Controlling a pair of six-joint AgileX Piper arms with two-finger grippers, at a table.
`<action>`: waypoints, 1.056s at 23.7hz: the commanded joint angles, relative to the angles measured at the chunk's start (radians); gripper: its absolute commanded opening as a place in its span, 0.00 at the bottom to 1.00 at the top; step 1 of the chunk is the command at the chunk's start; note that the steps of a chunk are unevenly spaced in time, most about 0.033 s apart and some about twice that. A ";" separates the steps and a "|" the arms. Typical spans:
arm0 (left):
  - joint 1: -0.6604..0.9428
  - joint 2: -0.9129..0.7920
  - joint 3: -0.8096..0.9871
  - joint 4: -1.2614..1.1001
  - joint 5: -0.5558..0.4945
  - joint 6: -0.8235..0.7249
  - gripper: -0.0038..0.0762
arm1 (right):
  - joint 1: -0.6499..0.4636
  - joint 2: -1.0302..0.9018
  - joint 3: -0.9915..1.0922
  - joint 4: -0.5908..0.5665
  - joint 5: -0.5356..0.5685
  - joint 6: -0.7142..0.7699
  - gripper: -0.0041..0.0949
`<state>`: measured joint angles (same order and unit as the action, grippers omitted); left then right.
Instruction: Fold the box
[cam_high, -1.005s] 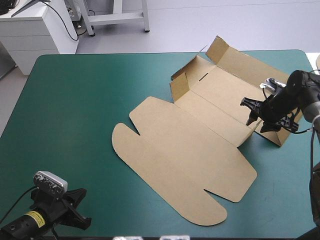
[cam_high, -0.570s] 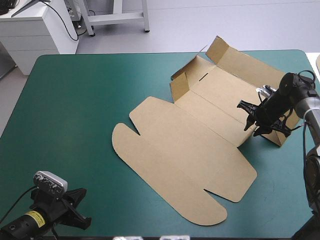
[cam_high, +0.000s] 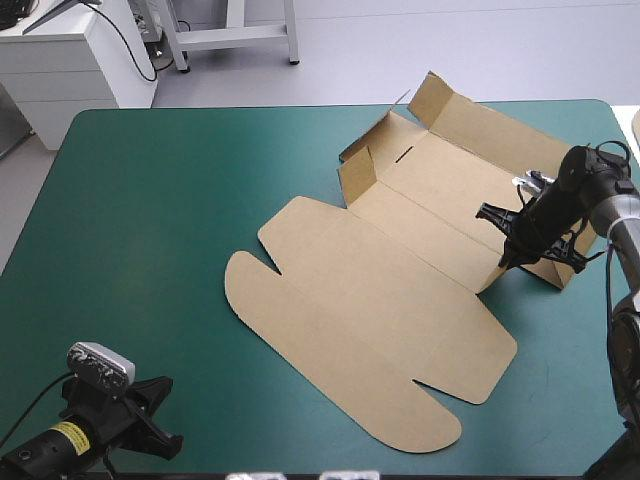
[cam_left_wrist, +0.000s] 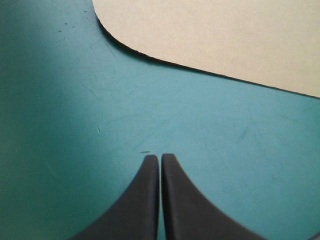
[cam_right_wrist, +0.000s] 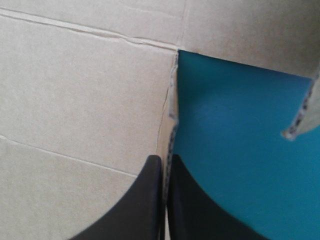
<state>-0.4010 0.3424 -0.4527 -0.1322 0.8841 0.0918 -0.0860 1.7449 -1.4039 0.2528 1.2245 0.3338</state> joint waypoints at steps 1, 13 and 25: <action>-0.002 0.008 -0.033 -0.019 -0.058 -0.005 0.04 | 0.016 -0.040 -0.028 -0.041 0.010 -0.054 0.02; -0.002 0.008 -0.033 -0.019 -0.058 -0.012 0.04 | 0.139 0.037 -0.298 -0.253 0.022 -0.322 0.02; -0.002 0.008 -0.033 -0.019 -0.058 -0.012 0.04 | 0.343 0.253 -0.584 -0.378 -0.005 -0.587 0.02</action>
<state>-0.4010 0.3424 -0.4527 -0.1322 0.8851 0.0882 0.2206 2.0223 -1.8952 -0.0876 1.2362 -0.1643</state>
